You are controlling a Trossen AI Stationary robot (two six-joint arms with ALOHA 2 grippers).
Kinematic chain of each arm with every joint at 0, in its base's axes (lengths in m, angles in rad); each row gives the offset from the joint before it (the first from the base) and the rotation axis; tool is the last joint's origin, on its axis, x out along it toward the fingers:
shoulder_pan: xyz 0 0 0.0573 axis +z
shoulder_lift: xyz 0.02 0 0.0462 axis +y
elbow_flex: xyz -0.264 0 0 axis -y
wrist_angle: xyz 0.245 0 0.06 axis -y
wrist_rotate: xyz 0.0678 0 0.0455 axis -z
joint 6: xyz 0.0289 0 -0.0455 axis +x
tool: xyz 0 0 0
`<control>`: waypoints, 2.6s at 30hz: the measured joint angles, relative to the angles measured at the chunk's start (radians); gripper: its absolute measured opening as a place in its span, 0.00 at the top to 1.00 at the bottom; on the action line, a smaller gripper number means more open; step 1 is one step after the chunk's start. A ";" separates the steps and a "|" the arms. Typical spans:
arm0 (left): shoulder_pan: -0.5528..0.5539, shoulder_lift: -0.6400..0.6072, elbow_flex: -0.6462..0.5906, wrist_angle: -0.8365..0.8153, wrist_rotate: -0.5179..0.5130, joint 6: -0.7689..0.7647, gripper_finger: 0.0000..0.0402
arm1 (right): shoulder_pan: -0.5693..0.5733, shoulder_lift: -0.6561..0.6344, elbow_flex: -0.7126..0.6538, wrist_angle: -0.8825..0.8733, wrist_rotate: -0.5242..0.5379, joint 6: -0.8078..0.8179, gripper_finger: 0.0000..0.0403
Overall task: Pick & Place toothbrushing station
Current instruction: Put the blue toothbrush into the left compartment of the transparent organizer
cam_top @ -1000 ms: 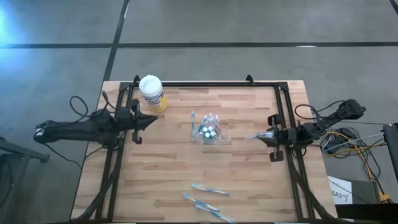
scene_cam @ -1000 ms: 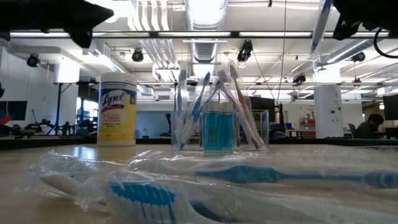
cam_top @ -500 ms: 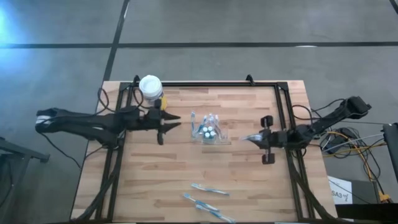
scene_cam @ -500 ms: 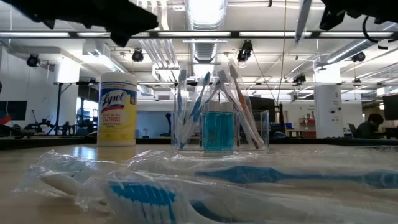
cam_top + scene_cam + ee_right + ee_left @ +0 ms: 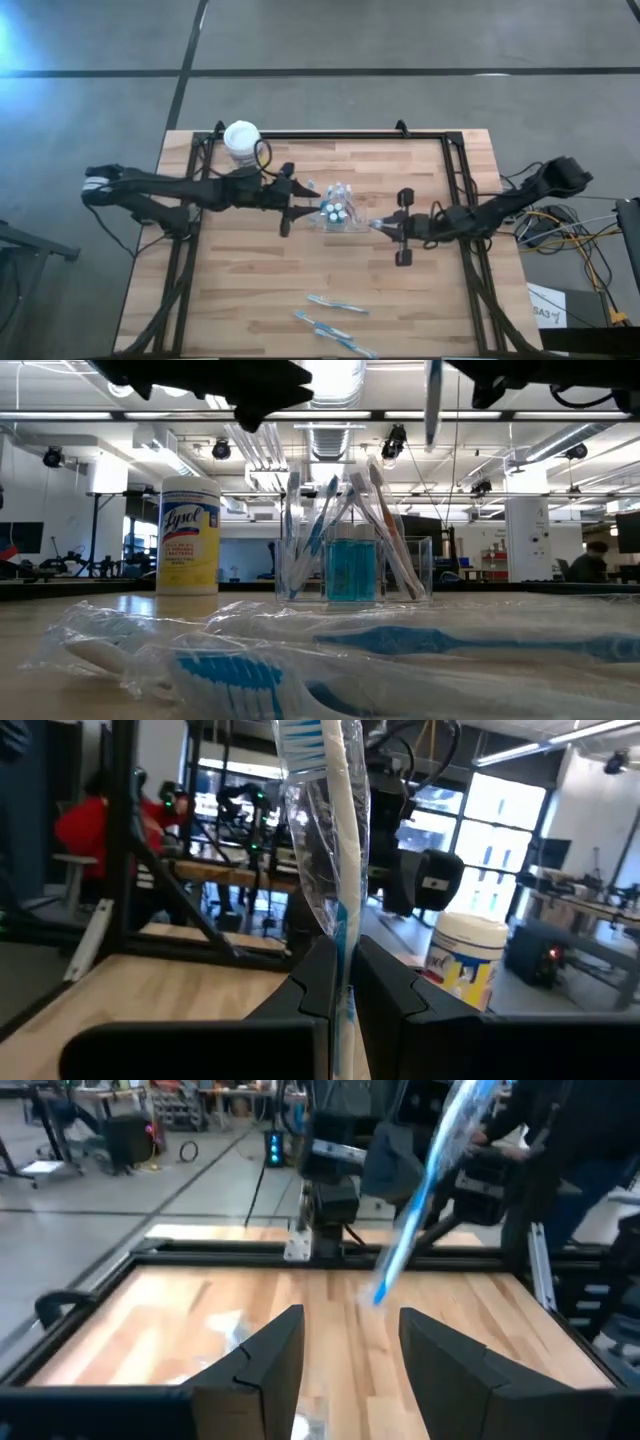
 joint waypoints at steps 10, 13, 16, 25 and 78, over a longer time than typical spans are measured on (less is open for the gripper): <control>-0.002 0.176 0.097 0.123 0.088 -0.009 0.57 | -0.070 0.134 0.066 0.011 -0.001 0.014 0.96; -0.013 0.234 0.133 0.132 0.093 -0.011 0.57 | -0.070 0.164 0.066 0.057 -0.009 0.011 0.96; -0.031 0.289 0.159 0.166 0.099 -0.017 0.56 | -0.072 0.180 0.062 0.103 -0.030 0.010 0.96; -0.039 0.368 0.240 0.170 0.091 -0.017 0.51 | -0.072 0.175 0.060 0.105 -0.039 0.007 0.96; -0.042 0.433 0.295 0.159 0.152 0.063 0.97 | -0.091 0.177 0.060 0.110 -0.031 0.045 0.74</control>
